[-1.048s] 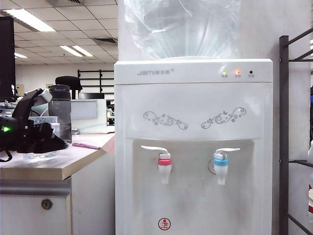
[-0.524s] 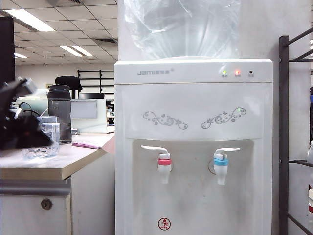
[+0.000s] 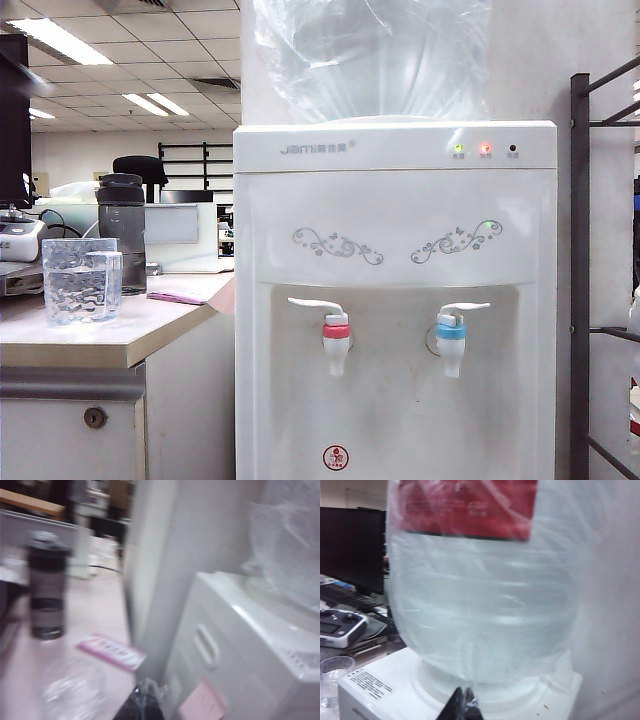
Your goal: Pick up the plastic mug from the left desk, go to the cold water outlet of the water dispenser, press the vertical switch to get some water, then put the mug back on the desk.
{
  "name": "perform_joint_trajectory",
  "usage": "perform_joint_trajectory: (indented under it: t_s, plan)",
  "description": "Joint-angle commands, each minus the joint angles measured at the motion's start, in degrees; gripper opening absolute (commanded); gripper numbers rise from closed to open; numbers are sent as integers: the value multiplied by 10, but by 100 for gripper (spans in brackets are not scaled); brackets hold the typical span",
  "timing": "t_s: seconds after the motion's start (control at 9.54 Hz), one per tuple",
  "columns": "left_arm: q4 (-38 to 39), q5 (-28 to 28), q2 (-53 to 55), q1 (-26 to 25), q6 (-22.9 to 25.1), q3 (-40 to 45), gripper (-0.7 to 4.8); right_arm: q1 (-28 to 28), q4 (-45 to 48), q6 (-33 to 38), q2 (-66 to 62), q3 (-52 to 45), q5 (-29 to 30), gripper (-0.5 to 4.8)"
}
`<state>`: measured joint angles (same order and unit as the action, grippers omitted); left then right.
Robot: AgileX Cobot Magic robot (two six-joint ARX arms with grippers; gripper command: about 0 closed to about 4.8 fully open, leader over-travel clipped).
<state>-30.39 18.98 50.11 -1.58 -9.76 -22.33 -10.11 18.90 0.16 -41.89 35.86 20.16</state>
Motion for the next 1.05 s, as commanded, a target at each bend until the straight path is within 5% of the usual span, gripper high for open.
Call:
perform_joint_trajectory:
  t_s: [0.1, 0.21, 0.42, 0.73, 0.84, 1.05]
  plan:
    - [254, -19, -266, 1, 47, 24, -6, -3, -49, -16, 44, -31, -29, -2]
    - [380, -92, -427, 1, 17, 80, -5, -3, -4, -12, 126, -171, -87, -2]
    - [433, -124, -472, 1, 18, 97, -6, -3, -27, -11, 151, -217, -91, -2]
    - [429, -123, -500, 2, 24, 146, -6, -2, -29, 4, 184, -278, -115, -1]
    - [352, -136, -500, 2, 33, 215, -6, -3, -41, 7, 186, -278, -106, -1]
    - [338, -136, -500, 2, 33, 219, -6, -3, -41, 7, 185, -278, -106, -1]
